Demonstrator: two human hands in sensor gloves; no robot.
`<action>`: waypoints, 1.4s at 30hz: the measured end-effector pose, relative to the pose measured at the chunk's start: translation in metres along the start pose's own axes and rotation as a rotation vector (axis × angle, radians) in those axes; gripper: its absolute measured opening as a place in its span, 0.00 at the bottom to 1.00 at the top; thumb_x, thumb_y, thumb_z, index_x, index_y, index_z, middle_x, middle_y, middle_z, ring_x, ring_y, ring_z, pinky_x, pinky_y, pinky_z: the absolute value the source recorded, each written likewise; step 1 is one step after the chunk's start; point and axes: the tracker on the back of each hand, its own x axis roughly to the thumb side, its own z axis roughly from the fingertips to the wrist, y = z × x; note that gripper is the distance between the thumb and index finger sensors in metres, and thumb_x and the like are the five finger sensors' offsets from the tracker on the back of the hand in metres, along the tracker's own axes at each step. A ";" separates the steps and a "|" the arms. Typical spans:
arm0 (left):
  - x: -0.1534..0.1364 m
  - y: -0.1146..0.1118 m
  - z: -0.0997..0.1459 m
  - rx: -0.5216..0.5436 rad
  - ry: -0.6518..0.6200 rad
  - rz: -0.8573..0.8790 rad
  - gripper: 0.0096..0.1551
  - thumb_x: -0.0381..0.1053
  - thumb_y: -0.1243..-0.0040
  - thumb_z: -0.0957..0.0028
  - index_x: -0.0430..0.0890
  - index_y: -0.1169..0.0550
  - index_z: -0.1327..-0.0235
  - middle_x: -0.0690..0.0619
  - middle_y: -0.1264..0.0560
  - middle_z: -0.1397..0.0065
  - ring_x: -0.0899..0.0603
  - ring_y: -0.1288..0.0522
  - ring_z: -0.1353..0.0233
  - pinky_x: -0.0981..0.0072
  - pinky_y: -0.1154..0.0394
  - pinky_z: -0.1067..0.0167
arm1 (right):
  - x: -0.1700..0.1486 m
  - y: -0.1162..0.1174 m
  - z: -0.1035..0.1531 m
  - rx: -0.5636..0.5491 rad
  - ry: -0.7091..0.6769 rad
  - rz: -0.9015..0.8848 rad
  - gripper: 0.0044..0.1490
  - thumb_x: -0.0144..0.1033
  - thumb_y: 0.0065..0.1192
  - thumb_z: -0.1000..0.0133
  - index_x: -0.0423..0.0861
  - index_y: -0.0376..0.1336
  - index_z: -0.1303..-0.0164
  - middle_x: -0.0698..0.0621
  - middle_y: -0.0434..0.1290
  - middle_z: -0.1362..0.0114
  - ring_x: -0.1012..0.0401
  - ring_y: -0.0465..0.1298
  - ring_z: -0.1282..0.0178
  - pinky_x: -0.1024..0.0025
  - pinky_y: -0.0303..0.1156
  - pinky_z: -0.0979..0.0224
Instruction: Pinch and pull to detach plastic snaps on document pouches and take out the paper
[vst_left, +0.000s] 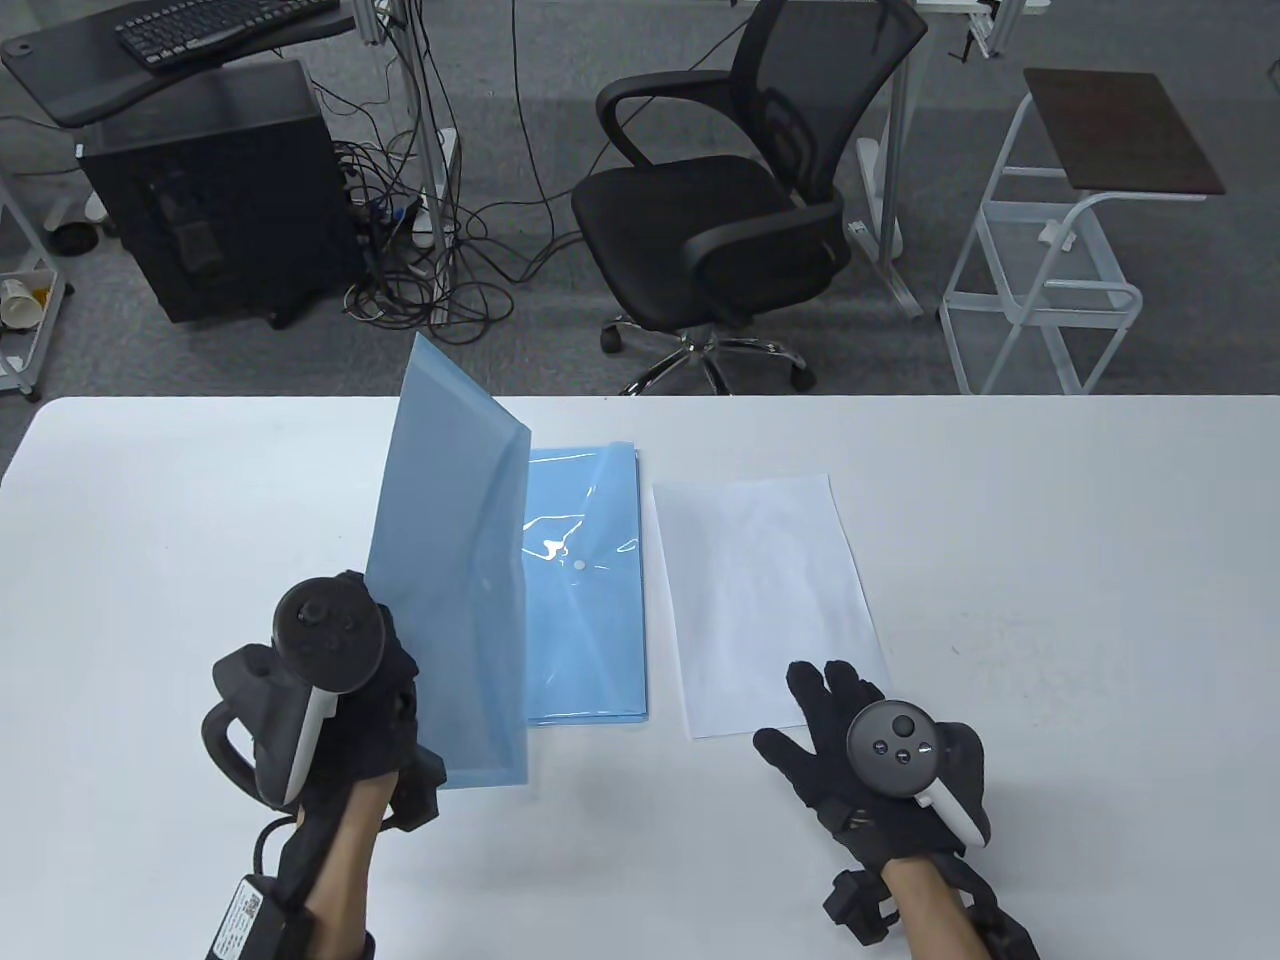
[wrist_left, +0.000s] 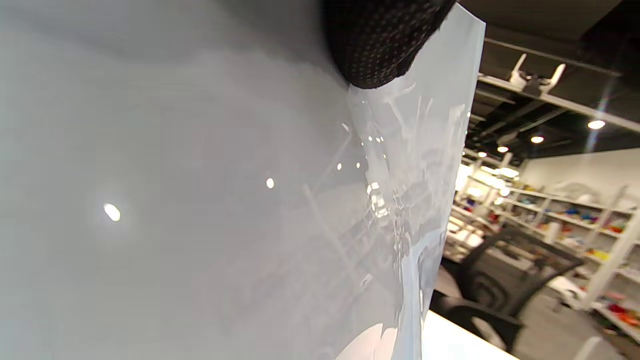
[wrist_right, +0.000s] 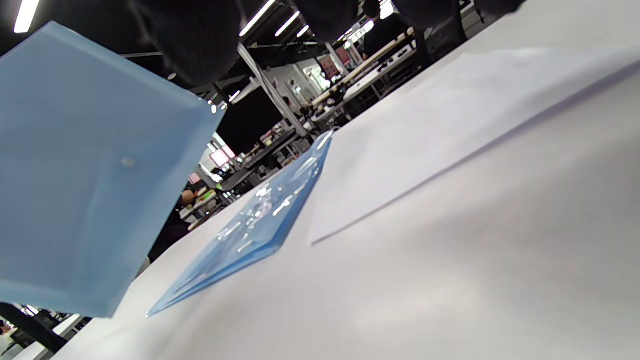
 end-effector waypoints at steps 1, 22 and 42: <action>-0.003 -0.006 0.002 -0.030 -0.004 0.047 0.24 0.45 0.39 0.40 0.40 0.25 0.32 0.48 0.15 0.42 0.44 0.11 0.57 0.61 0.14 0.60 | 0.000 0.000 0.000 -0.001 -0.001 0.001 0.54 0.63 0.54 0.39 0.41 0.47 0.12 0.23 0.46 0.11 0.20 0.49 0.21 0.16 0.50 0.33; -0.074 -0.173 0.021 -0.649 0.158 0.736 0.25 0.46 0.46 0.37 0.42 0.32 0.28 0.51 0.19 0.38 0.47 0.12 0.52 0.64 0.15 0.55 | -0.002 0.000 0.000 0.003 0.005 0.009 0.54 0.63 0.54 0.39 0.41 0.47 0.12 0.23 0.46 0.11 0.21 0.49 0.21 0.16 0.50 0.33; -0.089 -0.200 0.021 -0.697 0.227 0.598 0.27 0.46 0.46 0.37 0.41 0.33 0.26 0.48 0.20 0.33 0.44 0.12 0.44 0.58 0.14 0.50 | 0.016 0.012 -0.001 0.076 -0.040 0.003 0.55 0.62 0.54 0.39 0.39 0.46 0.12 0.22 0.46 0.11 0.20 0.50 0.22 0.16 0.51 0.33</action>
